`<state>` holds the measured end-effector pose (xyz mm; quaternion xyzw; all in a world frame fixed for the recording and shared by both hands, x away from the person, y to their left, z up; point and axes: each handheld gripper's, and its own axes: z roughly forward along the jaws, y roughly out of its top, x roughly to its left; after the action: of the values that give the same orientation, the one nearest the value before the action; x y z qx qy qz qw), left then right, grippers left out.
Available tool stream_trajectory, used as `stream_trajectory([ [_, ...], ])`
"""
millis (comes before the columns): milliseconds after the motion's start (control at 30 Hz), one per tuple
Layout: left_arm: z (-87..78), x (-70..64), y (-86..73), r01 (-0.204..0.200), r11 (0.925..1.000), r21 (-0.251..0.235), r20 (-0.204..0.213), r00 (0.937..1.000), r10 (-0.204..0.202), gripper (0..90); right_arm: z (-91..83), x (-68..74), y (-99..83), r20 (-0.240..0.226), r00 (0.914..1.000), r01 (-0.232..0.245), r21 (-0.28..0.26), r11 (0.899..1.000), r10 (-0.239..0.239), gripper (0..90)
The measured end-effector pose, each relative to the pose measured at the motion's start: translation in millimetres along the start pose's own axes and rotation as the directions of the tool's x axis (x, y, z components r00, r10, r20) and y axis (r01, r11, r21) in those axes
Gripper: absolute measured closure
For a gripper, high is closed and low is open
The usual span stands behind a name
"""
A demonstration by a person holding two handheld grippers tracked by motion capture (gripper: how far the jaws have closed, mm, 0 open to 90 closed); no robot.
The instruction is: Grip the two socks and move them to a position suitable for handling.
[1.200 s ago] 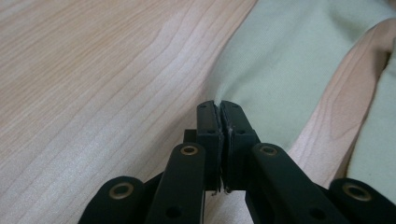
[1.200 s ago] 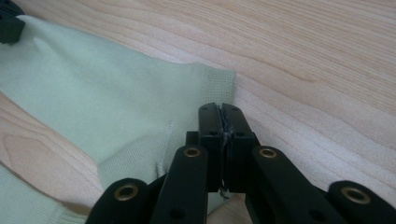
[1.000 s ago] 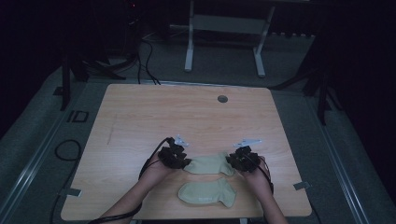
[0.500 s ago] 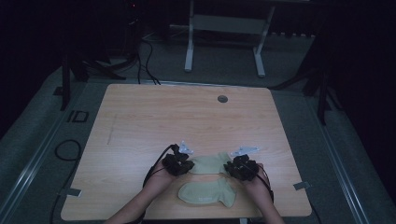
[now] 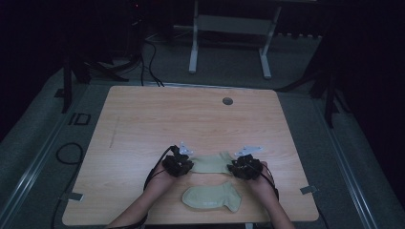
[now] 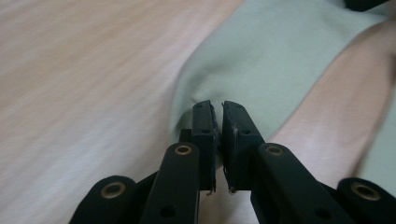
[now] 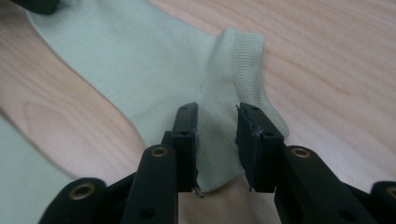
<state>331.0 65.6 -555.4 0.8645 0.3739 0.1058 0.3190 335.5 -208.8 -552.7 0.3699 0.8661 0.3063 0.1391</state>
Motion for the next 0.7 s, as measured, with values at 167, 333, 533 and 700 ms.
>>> stream_trajectory([
  [167,0.6,9.2,1.2,0.021,0.9997,-0.007,-0.026,0.9994,-0.022,83.4,6.2,-2.6,9.3,-0.013,0.9998,0.015,0.013,1.0,-0.015,67.2],
  [333,1.8,10.0,2.8,0.021,0.9997,-0.007,-0.016,0.9996,-0.021,83.4,2.4,-3.7,3.7,-0.013,0.9999,0.01,0.009,1.0,-0.009,66.1],
  [533,1.5,5.3,2.4,0.014,0.9999,0.0,-0.01,0.9998,-0.014,83.4,-1.0,-6.4,0.5,-0.021,0.9996,0.02,0.016,1.0,-0.02,66.2],
  [700,-0.4,3.7,-0.8,0.025,0.9997,-0.004,0.011,0.9996,-0.025,82.5,-1.8,-9.3,-0.7,-0.03,0.9987,0.04,0.015,0.999,-0.04,65.7],
])
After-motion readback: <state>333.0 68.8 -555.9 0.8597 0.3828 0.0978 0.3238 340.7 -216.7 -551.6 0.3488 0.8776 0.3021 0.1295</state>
